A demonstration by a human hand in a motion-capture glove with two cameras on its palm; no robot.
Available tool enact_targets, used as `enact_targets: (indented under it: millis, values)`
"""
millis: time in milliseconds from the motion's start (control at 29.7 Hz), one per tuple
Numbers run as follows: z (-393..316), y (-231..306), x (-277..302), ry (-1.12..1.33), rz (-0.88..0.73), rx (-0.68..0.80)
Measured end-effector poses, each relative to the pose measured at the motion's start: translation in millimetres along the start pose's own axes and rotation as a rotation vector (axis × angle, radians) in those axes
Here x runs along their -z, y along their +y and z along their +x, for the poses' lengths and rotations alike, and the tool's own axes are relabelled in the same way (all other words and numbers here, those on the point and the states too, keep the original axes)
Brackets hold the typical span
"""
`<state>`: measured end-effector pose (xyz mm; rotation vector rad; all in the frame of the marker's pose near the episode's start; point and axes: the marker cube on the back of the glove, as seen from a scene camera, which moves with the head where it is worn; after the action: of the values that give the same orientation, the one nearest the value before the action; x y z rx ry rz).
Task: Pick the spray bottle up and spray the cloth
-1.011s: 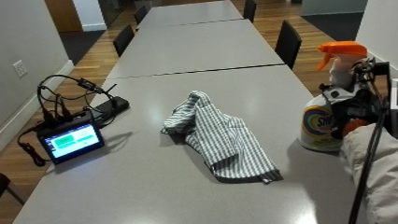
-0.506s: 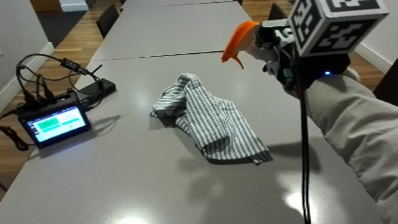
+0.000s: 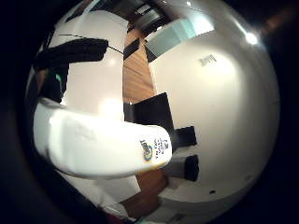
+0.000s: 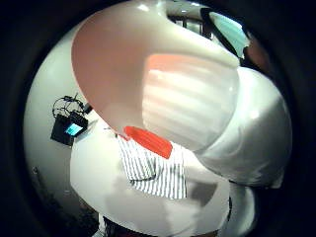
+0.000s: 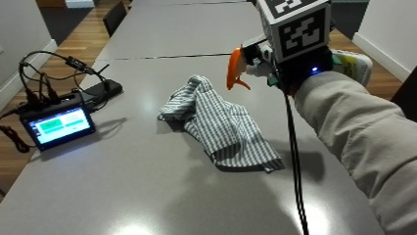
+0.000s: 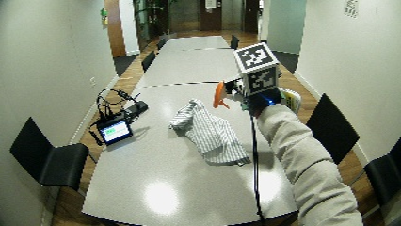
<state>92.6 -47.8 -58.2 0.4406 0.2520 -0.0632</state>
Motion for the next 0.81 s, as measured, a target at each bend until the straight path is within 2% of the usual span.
enact_targets:
  millis: [573, 809]
  values:
    - [-13.7, -0.3, -8.7, 0.065, -0.064, 0.017]
    - [-9.2, 3.3, -15.7, -0.006, -0.066, -0.018]
